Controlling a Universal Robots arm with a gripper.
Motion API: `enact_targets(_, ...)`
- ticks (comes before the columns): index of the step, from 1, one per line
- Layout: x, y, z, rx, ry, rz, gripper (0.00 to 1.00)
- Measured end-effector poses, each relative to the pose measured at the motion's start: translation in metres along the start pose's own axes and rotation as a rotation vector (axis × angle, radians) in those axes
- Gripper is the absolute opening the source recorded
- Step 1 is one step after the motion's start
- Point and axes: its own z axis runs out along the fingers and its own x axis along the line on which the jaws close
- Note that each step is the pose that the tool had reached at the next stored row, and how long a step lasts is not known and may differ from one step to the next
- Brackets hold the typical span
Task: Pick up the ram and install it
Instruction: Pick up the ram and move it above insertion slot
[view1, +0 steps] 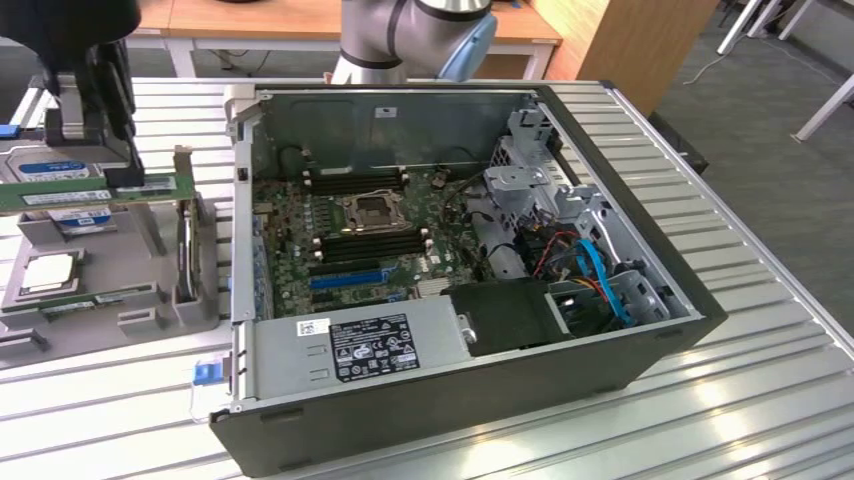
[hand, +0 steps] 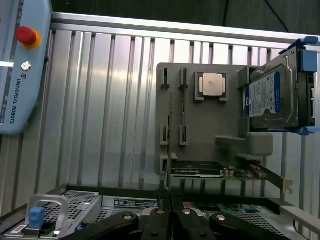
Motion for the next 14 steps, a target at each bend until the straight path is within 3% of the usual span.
enact_targets(7,0.001,-0.0153,-0.001,0.0,0.0004,-0.006,0.11)
enact_targets(14,0.002,-0.0369,-0.0025,-0.0002,0.0009,-0.013,0.11)
